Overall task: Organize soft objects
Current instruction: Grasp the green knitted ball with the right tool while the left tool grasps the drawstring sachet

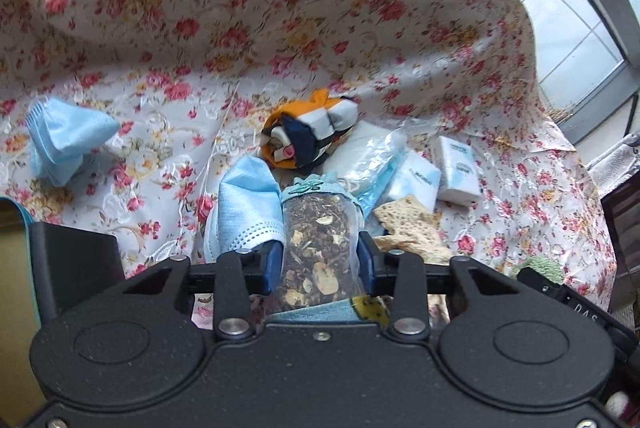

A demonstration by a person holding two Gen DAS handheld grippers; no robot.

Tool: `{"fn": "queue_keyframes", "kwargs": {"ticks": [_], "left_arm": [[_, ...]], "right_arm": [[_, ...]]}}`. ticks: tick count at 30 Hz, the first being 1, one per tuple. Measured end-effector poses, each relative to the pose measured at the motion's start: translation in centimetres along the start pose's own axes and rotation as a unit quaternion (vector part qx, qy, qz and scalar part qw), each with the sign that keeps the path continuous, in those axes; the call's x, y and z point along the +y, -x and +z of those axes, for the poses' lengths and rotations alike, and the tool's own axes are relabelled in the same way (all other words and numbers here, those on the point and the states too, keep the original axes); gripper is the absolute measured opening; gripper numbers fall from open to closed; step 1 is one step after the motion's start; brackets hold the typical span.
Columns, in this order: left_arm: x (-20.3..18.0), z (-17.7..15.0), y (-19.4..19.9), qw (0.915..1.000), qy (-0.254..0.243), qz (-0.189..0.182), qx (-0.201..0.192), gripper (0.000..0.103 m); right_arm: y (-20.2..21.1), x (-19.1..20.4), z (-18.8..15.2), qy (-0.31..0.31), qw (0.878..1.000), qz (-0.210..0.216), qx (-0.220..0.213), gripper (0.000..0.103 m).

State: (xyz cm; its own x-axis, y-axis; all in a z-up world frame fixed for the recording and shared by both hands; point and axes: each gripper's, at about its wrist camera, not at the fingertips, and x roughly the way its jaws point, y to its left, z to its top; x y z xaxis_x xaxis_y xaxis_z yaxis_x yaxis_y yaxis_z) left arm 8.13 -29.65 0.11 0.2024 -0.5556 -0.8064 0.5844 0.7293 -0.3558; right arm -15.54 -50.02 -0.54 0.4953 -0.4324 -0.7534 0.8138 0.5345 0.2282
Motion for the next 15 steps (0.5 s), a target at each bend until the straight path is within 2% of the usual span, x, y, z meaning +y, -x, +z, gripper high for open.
{"fn": "queue_keyframes", "kwargs": {"ticks": [6,11,12,15], "left_arm": [[-1.3,-1.5,3.1,0.9992,-0.031,-0.003,-0.025,0.038],[-4.1,-3.9,3.8,0.9948,-0.09,0.018,-0.044,0.04],[-4.7,-4.3,3.4,0.9934,-0.102,0.024,-0.045,0.043],[-5.8,-5.3,2.7,0.99,-0.122,0.045,-0.056,0.062]], "right_arm": [[1.6,-0.7,-0.8,0.003,1.0,-0.012,-0.014,0.063],[1.4,-1.2,-2.1,0.0,1.0,-0.015,-0.002,0.063],[1.4,-1.3,-2.4,-0.002,1.0,-0.015,0.001,0.063],[1.4,-1.5,-2.9,-0.004,1.0,-0.011,0.005,0.063]]}}
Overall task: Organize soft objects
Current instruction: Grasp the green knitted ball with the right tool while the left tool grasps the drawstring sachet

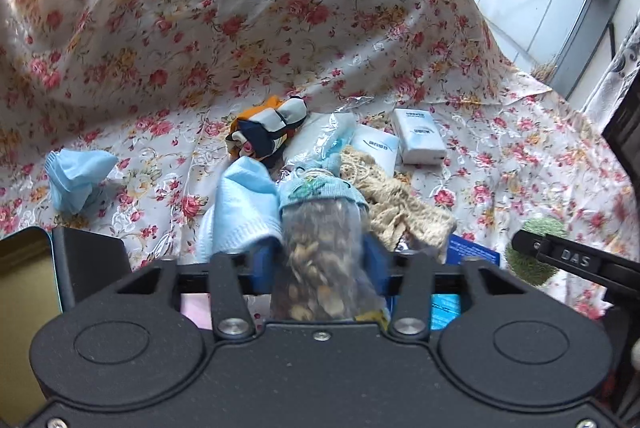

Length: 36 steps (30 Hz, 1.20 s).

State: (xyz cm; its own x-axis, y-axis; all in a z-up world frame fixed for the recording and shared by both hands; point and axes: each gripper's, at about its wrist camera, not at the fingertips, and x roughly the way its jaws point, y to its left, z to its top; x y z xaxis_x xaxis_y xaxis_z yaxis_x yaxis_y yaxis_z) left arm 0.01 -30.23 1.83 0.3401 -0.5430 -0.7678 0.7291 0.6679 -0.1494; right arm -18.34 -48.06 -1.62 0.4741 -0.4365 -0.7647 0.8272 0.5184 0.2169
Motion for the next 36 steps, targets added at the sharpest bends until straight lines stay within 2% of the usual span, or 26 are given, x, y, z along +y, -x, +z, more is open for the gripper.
{"fn": "queue_keyframes", "kwargs": {"ticks": [1,4,6,13,17,22,29,36], "left_arm": [[-0.1,-0.3,-0.1,1.0,-0.002,0.005,-0.005,0.067],[-0.2,-0.8,-0.7,0.9998,-0.001,0.014,-0.012,0.071],[0.0,-1.0,-1.3,0.9998,0.005,0.016,-0.01,0.08],[0.9,-2.6,-2.4,0.9995,0.03,-0.003,-0.001,0.086],[1.4,-3.9,-0.9,0.9994,0.024,-0.008,-0.023,0.093],[1.3,-5.6,0.9,0.9973,-0.041,-0.007,-0.061,0.099],[0.3,-8.1,1.6,0.9884,-0.12,-0.002,-0.093,0.099],[-2.3,-11.7,1.0,0.9681,-0.225,0.033,-0.105,0.099]], "right_arm": [[0.0,-0.1,-0.2,-0.001,1.0,0.002,0.001,0.063],[-0.1,-0.3,-0.4,-0.004,1.0,0.005,0.003,0.063],[-0.3,-0.4,-0.5,-0.007,1.0,0.007,0.006,0.063],[-0.7,-0.7,-1.1,-0.012,1.0,0.01,0.015,0.063],[-0.5,-1.0,-1.5,-0.013,1.0,0.009,0.016,0.064],[-0.3,-1.2,-2.1,-0.017,1.0,0.012,0.019,0.064],[-0.1,-1.4,-2.8,-0.018,0.999,0.013,0.025,0.064],[0.0,-1.7,-3.2,-0.02,0.999,0.012,0.03,0.064]]}}
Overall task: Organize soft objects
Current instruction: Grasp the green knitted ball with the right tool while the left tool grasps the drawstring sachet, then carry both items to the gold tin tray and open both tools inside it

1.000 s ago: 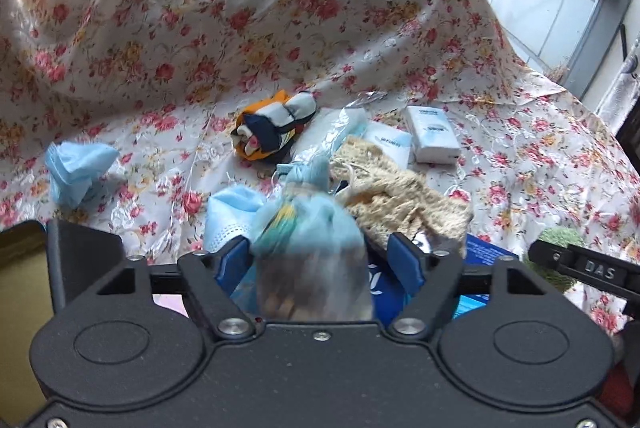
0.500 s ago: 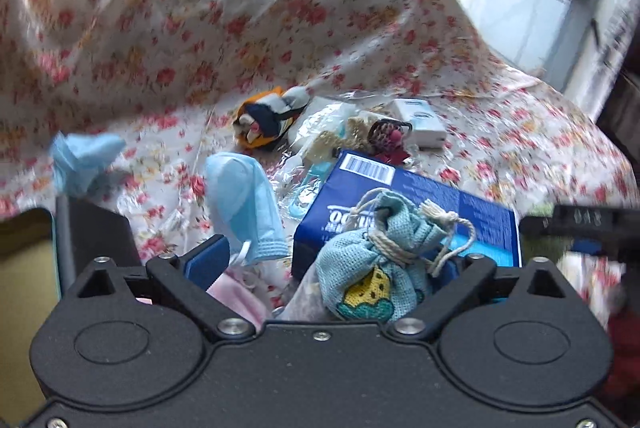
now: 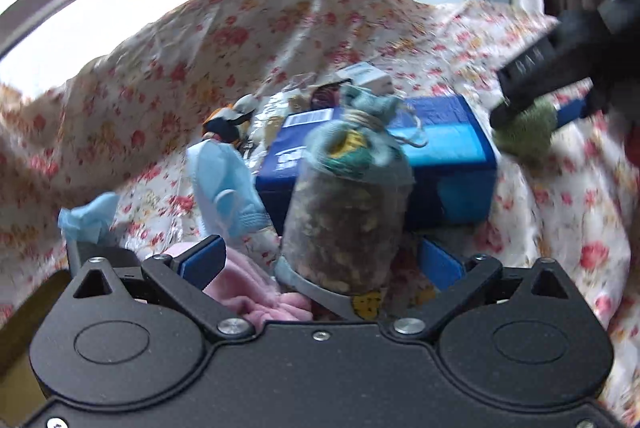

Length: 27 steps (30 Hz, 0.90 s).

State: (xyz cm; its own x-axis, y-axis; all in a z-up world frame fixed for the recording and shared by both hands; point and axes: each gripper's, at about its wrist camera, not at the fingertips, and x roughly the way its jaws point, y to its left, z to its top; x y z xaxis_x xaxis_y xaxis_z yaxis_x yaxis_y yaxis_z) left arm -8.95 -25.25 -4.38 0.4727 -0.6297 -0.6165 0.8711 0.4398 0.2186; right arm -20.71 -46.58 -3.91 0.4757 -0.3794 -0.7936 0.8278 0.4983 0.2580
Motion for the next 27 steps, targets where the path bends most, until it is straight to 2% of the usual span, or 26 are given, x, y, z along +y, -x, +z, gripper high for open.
{"fn": "queue_keyframes", "kwargs": {"ticks": [6,10,11,12,13,14,16,22,27], "left_arm": [[-0.7,1.1,-1.2,0.9998,-0.012,-0.015,-0.001,0.099],[-0.4,1.4,-3.4,0.9992,-0.014,-0.031,0.02,0.096],[-0.2,1.3,-3.9,0.9988,-0.011,-0.039,0.027,0.09],[0.0,1.3,-4.2,0.9982,-0.008,-0.049,0.034,0.068],[0.2,1.3,-4.5,0.9973,-0.003,-0.062,0.04,0.057],[0.4,1.2,-4.7,0.996,0.003,-0.075,0.049,0.055],[0.5,1.2,-4.7,0.9962,0.011,-0.066,0.056,0.049],[2.0,1.7,-2.4,0.991,0.075,-0.09,0.066,0.047],[3.6,2.6,0.6,0.9862,0.127,-0.084,0.064,0.047]], "right_arm": [[0.2,-0.1,-0.3,-0.002,1.0,0.0,0.002,0.064],[0.6,-0.3,-0.4,-0.003,1.0,0.002,0.0,0.064],[0.7,-0.4,-0.5,-0.004,1.0,0.001,-0.001,0.064],[0.8,-0.4,-0.6,-0.005,1.0,0.001,-0.001,0.064],[1.0,-0.5,-0.7,-0.007,1.0,-0.001,-0.001,0.064],[1.1,-0.6,-0.8,-0.008,1.0,-0.002,-0.001,0.064],[1.5,-0.6,-0.9,-0.01,1.0,-0.004,-0.003,0.064],[3.5,-0.3,-1.6,-0.009,1.0,-0.007,-0.014,0.064],[5.9,0.3,-2.7,-0.004,1.0,-0.001,-0.019,0.064]]}}
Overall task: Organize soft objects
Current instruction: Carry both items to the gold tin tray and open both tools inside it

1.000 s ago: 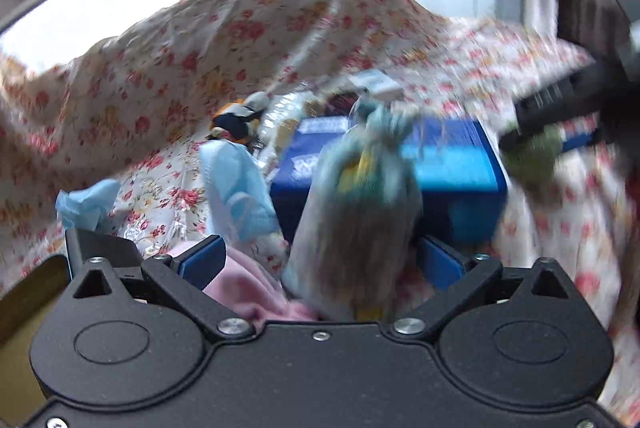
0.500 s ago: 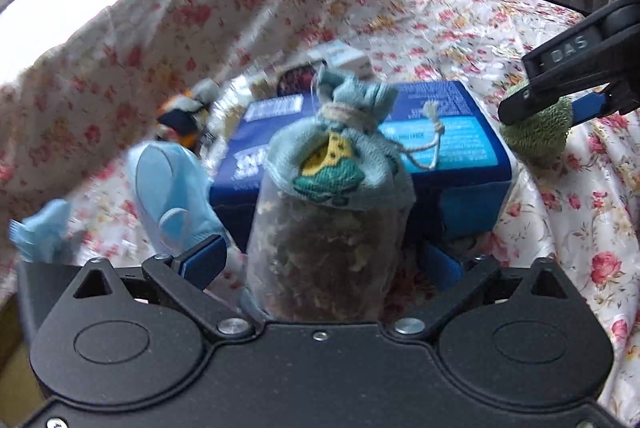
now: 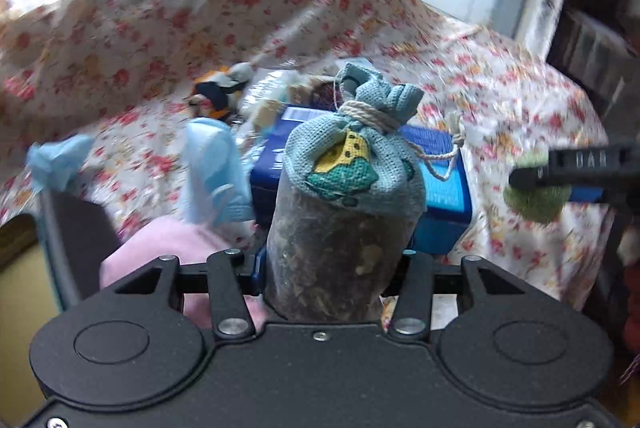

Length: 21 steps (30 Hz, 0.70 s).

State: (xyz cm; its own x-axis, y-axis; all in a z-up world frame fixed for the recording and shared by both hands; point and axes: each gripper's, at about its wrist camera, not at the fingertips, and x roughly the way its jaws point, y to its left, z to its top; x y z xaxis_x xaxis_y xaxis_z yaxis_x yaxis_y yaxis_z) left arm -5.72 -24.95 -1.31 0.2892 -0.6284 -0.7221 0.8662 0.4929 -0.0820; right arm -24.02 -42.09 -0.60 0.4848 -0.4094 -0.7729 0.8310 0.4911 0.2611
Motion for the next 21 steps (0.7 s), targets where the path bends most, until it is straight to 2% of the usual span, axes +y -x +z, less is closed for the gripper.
{"fn": "queue_keyframes", "kwargs": {"ticks": [5,10,13,16,21], "left_arm": [[2.8,0.1,3.2,0.9961,0.085,0.003,0.023,0.047],[7.1,-2.2,6.8,0.9847,0.165,0.036,0.04,0.047],[10.1,-4.2,9.1,0.9734,0.214,0.072,0.042,0.047],[12.9,-6.3,11.5,0.9584,0.259,0.113,0.04,0.047],[16.9,-8.8,14.4,0.9336,0.298,0.196,0.033,0.047]], "right_arm": [[2.6,1.2,-1.5,0.014,1.0,0.01,0.002,0.064],[4.9,3.3,-3.7,0.041,0.999,0.031,0.013,0.064],[5.8,5.2,-5.1,0.062,0.997,0.047,0.026,0.064],[6.4,7.6,-6.6,0.091,0.992,0.071,0.043,0.064],[7.1,12.9,-9.0,0.151,0.979,0.115,0.07,0.064]]}}
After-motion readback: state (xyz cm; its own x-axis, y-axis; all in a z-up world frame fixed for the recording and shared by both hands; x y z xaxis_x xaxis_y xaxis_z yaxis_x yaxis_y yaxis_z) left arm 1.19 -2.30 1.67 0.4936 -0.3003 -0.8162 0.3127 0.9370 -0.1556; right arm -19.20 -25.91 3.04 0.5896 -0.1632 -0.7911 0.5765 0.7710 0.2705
